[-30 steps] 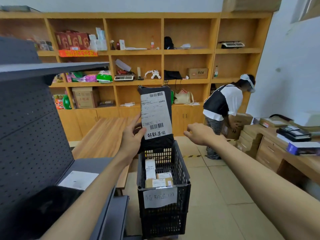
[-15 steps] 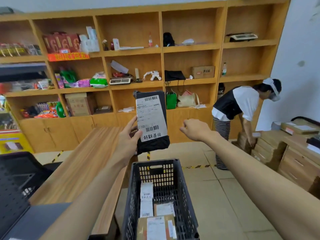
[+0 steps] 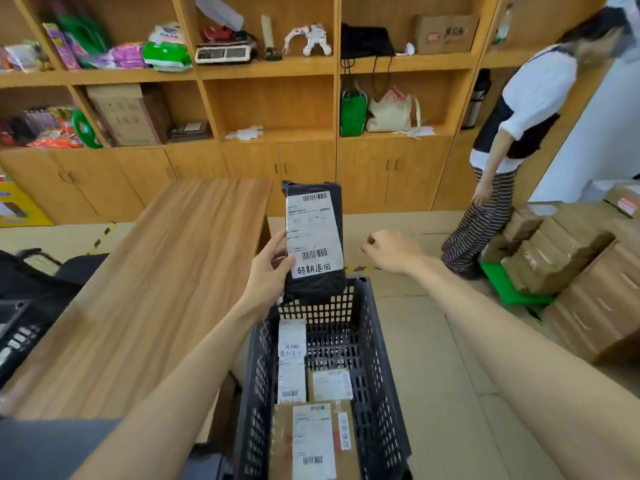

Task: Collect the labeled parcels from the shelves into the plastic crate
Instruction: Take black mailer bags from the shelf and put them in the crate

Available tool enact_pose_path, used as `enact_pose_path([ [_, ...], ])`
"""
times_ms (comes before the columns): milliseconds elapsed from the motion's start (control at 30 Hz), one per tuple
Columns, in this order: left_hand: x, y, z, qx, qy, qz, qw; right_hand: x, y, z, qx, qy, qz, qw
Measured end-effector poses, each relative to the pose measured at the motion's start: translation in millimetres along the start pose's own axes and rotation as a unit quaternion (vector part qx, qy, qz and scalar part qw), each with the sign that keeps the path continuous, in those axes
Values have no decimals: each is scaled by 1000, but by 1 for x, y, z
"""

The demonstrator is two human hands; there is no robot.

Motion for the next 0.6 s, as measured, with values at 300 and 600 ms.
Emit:
enact_pose_path([
  [300, 33, 129, 64, -145, 42, 1, 989, 148, -27, 28, 109, 10, 282, 953],
  [600, 56, 251, 82, -260, 47, -5, 964, 270, -62, 12, 195, 36, 370, 908],
])
Point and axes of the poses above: each hand's wrist, its own z-axis towards the middle knuckle, its own x-axis out of the palm, y = z × x, the point moved 3 cm from there along z, towards the middle knuckle, and after that the axes turned 13 degrees about -x, right-handed, at the moved point
